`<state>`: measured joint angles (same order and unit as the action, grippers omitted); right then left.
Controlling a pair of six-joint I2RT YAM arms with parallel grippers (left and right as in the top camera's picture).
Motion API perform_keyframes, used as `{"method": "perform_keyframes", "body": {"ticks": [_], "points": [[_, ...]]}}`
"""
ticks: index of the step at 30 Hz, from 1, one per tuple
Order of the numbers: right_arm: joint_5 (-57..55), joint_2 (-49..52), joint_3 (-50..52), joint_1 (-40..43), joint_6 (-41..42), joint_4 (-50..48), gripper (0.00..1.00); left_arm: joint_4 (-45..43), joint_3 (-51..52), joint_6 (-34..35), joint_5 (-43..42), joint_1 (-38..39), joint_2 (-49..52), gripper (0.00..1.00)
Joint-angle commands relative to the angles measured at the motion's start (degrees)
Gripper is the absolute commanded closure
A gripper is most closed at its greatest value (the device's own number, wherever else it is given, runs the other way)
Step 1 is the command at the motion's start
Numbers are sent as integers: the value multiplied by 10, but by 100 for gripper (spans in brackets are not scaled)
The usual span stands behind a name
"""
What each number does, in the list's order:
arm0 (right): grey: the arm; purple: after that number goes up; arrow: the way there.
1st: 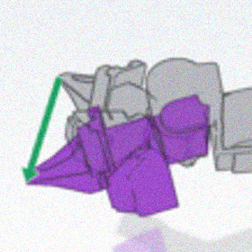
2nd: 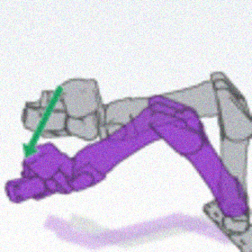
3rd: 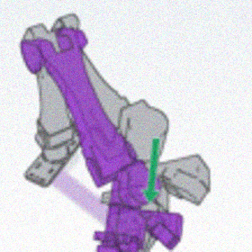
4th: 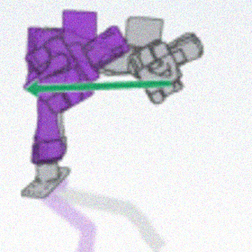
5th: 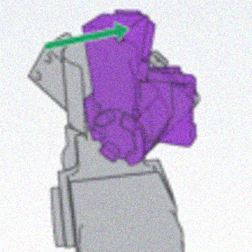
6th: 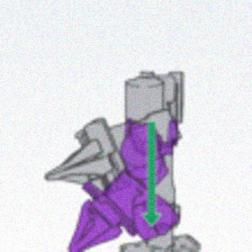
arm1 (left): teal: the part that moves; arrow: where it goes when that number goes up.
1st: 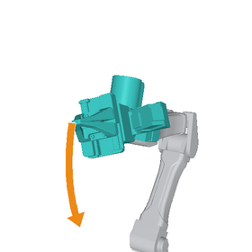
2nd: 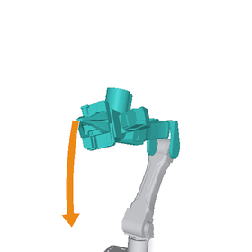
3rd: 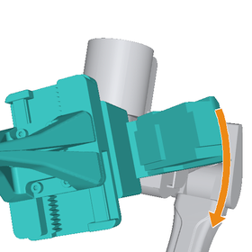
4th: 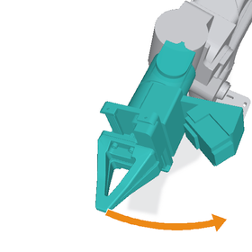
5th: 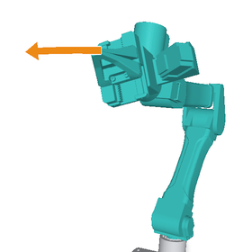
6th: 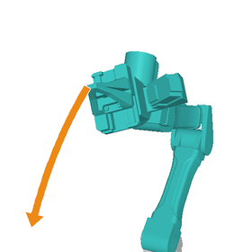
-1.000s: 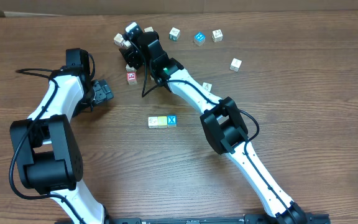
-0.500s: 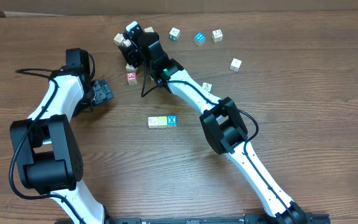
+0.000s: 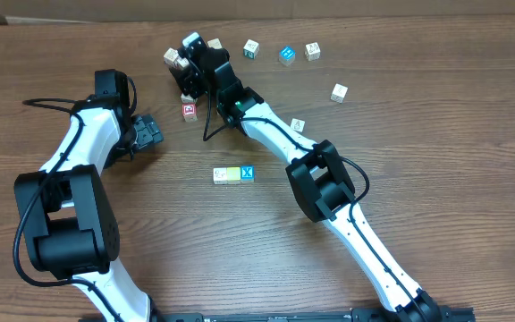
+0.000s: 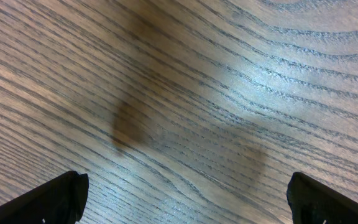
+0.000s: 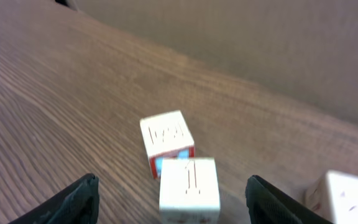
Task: Form a horizontal line
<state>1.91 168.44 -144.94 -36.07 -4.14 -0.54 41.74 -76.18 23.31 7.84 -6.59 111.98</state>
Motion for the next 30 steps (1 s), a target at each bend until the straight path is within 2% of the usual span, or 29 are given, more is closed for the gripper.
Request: {"method": "perform_keyframes", "body": {"ticks": [1,4,7,16,21,30], "points": [[-3,19,-5,2,14,5,28,-1,1,-15,7,2,2,0],[-3,19,-5,2,14,8,34,-1,1,-15,7,2,2,1],[-3,19,-5,2,14,7,55,0,1,-15,7,2,2,1],[-3,8,-8,2,14,40,72,-1,1,-15,7,2,2,0],[-3,-6,-32,2,13,81,73,-1,1,-15,7,2,2,0],[-3,-11,-142,2,11,243,73,-1,1,-15,7,2,2,0]]}}
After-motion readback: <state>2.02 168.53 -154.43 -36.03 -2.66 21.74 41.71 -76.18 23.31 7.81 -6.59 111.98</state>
